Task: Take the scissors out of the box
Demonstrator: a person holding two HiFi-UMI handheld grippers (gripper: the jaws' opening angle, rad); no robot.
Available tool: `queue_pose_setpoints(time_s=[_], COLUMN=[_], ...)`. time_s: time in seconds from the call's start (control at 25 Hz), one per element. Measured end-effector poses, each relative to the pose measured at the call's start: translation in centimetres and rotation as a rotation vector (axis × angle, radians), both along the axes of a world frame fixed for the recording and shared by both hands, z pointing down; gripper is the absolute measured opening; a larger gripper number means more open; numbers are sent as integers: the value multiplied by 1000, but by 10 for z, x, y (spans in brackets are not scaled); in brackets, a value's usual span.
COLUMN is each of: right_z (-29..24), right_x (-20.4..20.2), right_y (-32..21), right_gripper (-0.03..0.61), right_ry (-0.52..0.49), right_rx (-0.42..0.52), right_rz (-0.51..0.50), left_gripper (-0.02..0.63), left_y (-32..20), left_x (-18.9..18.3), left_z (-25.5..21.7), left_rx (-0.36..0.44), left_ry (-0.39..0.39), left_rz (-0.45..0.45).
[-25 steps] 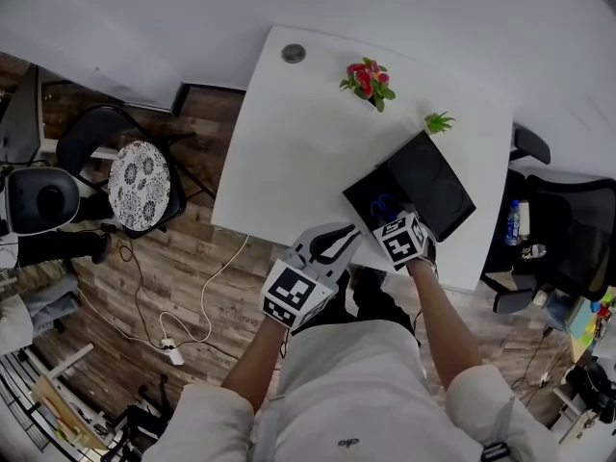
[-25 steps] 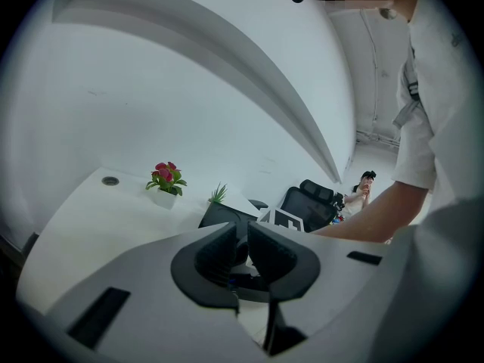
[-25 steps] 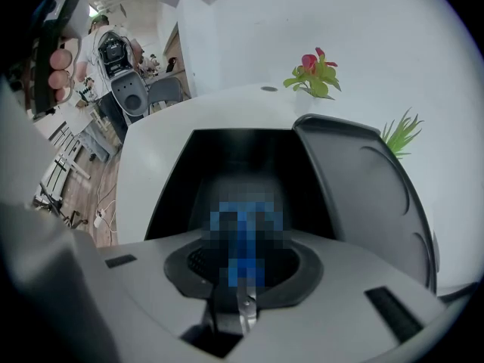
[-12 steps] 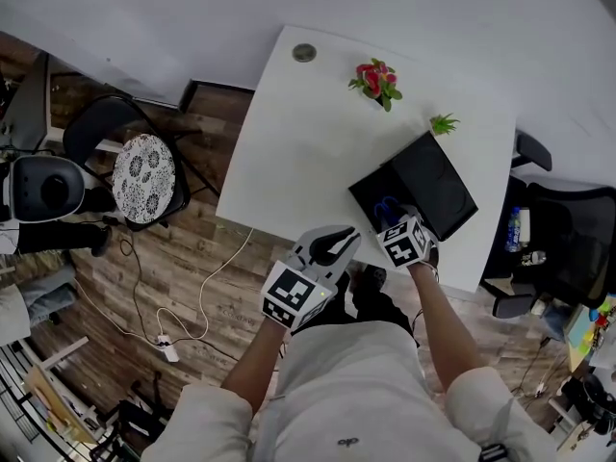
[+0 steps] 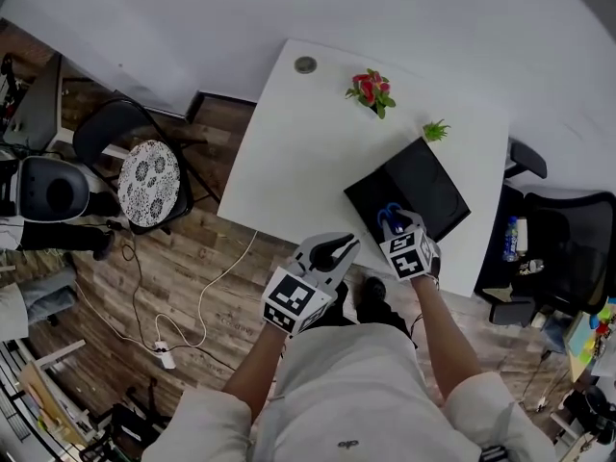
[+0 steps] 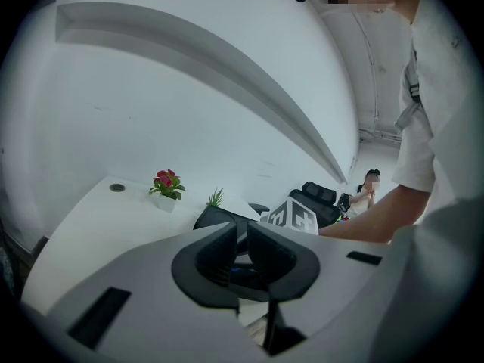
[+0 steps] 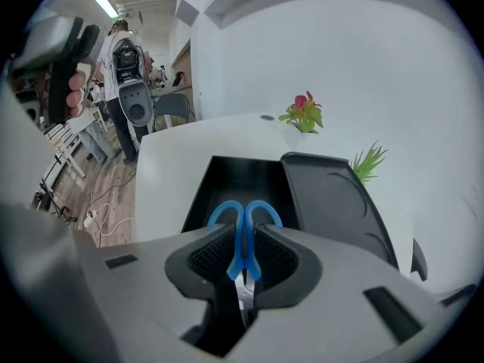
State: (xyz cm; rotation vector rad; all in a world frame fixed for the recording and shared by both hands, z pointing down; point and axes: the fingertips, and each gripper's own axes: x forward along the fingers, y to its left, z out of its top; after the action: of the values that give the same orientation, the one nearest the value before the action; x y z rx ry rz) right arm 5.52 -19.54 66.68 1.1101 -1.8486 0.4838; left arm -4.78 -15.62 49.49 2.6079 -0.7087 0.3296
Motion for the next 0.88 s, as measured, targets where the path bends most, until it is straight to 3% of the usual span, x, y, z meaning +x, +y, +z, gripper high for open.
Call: queue_pose_setpoints(time_s=[0.44, 0.88], right_z=[-40, -99], right_x=[11, 27], right_y=[11, 35], right_gripper=[87, 91], right_ry=[-97, -267], right_rx=[111, 217], right_rz=[12, 8], left_gripper=[55, 55], left_y=[25, 65], left_x=[28, 61], left_z=[-23, -44], left_rx=[61, 125], left_ry=[-23, -25], left_rz=[-14, -67])
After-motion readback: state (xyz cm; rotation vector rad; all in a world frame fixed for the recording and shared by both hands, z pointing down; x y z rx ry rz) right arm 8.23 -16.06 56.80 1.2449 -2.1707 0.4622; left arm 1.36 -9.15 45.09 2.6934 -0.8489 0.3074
